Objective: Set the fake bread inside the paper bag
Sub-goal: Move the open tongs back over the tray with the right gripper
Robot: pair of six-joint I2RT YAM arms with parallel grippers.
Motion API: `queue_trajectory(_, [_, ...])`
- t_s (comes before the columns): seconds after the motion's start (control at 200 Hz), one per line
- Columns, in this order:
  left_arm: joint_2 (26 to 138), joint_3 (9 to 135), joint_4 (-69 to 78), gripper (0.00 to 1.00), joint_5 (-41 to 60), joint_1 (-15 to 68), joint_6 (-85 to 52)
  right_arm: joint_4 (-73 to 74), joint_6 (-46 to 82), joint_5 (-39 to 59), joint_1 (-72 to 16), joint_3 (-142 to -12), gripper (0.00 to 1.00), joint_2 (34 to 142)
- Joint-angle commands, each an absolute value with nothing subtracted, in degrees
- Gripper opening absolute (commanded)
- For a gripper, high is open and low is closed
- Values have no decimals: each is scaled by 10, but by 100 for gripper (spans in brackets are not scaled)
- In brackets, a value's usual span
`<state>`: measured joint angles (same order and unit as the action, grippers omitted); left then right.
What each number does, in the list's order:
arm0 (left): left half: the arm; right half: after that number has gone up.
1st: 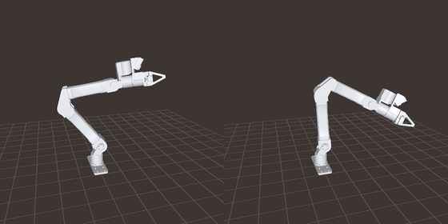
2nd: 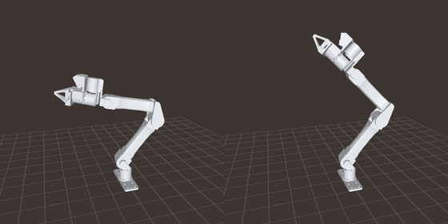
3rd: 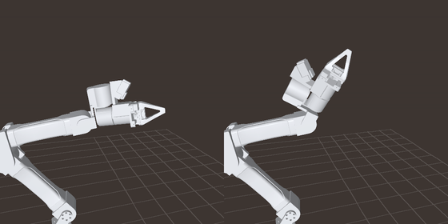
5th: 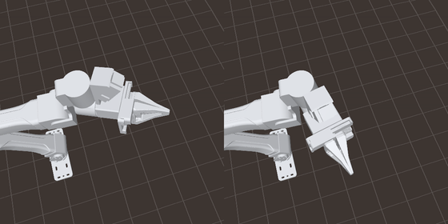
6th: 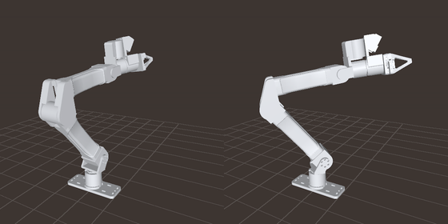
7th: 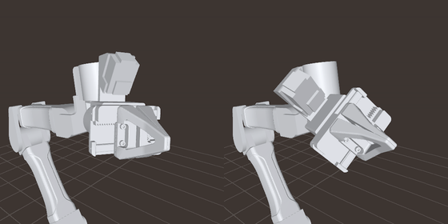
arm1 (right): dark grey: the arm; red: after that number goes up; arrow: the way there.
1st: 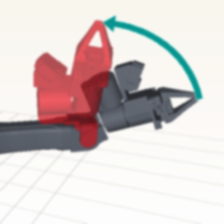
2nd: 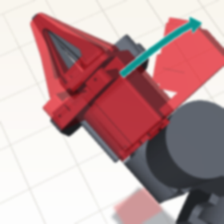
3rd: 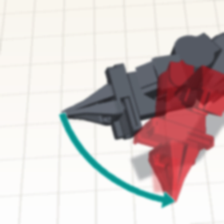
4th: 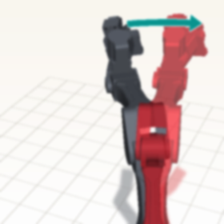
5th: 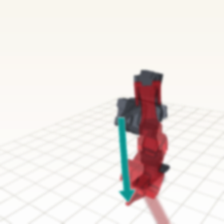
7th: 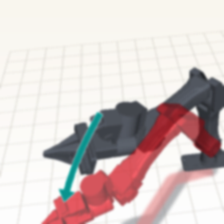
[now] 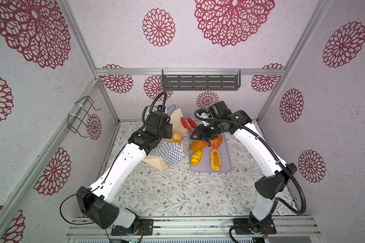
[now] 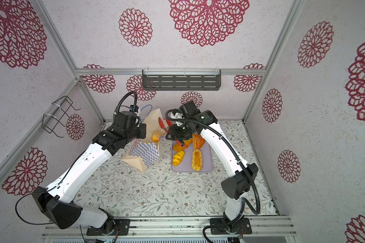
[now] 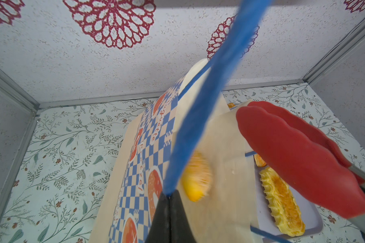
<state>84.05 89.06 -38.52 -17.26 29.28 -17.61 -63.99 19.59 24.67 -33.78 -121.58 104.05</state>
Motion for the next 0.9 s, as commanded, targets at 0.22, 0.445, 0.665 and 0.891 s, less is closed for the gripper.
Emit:
queue_trajectory(0.22, [845,900,-369,0,-177,299,-176,-579,216,250,-330,-1228,54,995])
queue_trajectory(0.445, [845,898,-370,0,-184,299,-180,-545,232,253,-304,-1227,55,963])
queue_trajectory(0.665, [852,903,-375,0,-188,299,-183,-533,236,255,-263,-1189,56,917])
queue_trajectory(0.891, [850,905,-379,0,-198,297,-186,-528,233,251,-190,-1084,57,834])
